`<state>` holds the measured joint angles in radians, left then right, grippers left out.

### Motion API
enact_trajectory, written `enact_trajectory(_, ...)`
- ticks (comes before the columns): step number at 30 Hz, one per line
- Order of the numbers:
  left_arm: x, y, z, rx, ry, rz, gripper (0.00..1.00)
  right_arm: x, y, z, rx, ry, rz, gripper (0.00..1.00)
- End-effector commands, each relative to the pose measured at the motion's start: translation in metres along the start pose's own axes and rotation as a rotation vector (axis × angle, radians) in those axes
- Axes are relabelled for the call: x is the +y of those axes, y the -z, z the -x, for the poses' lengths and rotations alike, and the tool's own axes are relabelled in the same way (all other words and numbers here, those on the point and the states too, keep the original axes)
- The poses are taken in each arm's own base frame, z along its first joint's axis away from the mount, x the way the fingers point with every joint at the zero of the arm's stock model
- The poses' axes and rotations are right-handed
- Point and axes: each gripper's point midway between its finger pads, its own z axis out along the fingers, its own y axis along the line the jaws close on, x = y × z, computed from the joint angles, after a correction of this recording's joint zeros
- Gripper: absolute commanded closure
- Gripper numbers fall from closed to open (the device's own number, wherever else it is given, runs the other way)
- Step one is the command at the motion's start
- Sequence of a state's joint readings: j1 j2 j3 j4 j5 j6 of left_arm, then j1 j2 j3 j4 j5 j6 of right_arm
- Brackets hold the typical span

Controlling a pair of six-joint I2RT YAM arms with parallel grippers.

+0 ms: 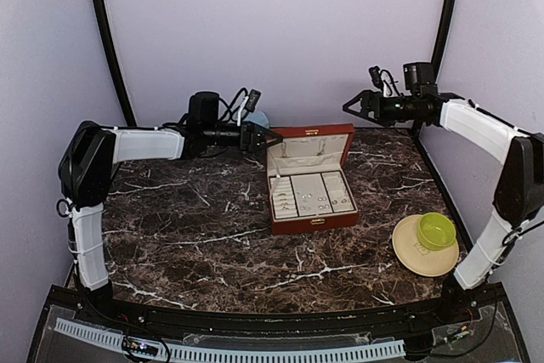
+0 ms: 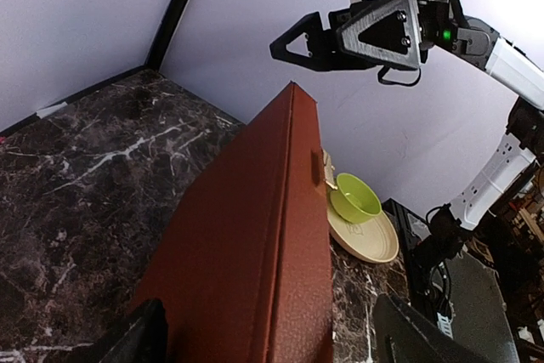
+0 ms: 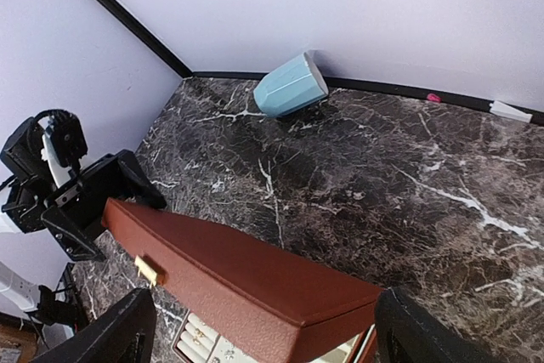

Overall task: Organize the mixed jewelry
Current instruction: Close the lid of the jewelry box, then press the box lid onto the jewelry box.

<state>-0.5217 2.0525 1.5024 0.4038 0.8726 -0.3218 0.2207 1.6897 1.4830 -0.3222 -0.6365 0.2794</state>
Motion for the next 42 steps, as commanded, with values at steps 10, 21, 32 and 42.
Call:
enact_trajectory(10,-0.089,0.036,-0.025,0.092,-0.186,-0.047,0.13,-0.012,0.047,-0.024,-0.038,0.012,-0.424,0.15)
enact_trajectory(21,-0.085,0.046,-0.05,0.078,-0.15,0.23,0.3,0.047,0.012,-0.1,0.079,-0.056,-0.234,0.3)
enact_trajectory(32,-0.089,-0.016,-0.119,0.244,-0.189,0.292,0.7,0.067,-0.03,-0.178,0.23,-0.127,-0.161,0.57)
enact_trajectory(42,-0.06,-0.021,-0.159,0.339,-0.16,0.368,0.76,0.046,-0.046,-0.209,0.311,-0.154,-0.212,0.63)
